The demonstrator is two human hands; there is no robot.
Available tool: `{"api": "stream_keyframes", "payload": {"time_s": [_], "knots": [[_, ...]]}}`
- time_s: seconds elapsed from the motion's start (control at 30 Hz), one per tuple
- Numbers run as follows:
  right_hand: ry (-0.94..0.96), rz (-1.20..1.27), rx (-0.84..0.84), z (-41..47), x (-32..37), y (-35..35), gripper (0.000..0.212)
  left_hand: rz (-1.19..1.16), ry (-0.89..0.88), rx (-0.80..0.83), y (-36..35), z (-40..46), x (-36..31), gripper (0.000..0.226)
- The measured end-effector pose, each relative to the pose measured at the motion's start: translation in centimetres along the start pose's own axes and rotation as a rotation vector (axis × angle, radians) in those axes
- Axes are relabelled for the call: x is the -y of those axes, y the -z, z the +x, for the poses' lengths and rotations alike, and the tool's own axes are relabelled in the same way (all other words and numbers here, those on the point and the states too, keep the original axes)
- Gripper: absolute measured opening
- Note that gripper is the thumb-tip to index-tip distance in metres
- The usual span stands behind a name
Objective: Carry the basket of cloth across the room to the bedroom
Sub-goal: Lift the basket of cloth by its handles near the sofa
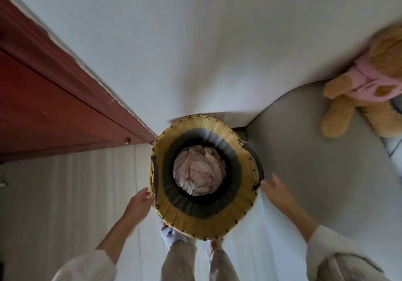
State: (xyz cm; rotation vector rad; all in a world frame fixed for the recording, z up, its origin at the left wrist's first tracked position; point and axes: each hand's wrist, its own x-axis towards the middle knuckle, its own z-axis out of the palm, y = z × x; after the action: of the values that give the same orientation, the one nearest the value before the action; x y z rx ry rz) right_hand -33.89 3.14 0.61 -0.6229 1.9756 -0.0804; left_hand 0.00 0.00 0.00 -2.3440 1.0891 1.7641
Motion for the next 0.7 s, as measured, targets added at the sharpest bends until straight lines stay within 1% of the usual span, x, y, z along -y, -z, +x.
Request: {"api": "stream_keyframes", "payload": {"time_s": [0.07,0.2,0.27,0.33,0.43,0.47,0.57,0.7], "knots": [[-0.001,-0.009,-0.015,1.6,0.1,-0.3,0.066,-0.003,-0.026,0.002,-0.8,1.6,-0.1,0.048],[0.035,0.004,0.047,3.3,0.8,-1.2,0.055,-0.027,-0.01,0.025,-1.9,3.8,-0.1,0.04],[0.021,0.017,0.089,3.5,1.1,-1.6,0.053,-0.073,0.005,-0.016,-2.1,4.2,0.0,0.035],[0.001,0.003,0.127,3.4,1.4,-1.6,0.05,-0.112,0.021,-0.062,-2.1,4.0,0.1,0.035],[-0.029,0.033,0.203,1.7,1.2,-1.2,0.039,-0.109,0.025,-0.09,-1.8,2.5,0.4,0.034],[-0.047,0.067,0.209,1.1,0.8,-1.1,0.04,-0.102,0.019,-0.091,-1.4,1.9,0.4,0.034],[-0.064,0.23,0.109,-1.2,-0.6,-0.6,0.049,-0.103,-0.004,-0.097,-0.4,-0.3,0.0,0.033],[-0.104,0.367,0.017,-4.9,-1.7,-0.4,0.04,-0.078,-0.036,-0.114,0.6,-4.1,-1.0,0.029]]}}
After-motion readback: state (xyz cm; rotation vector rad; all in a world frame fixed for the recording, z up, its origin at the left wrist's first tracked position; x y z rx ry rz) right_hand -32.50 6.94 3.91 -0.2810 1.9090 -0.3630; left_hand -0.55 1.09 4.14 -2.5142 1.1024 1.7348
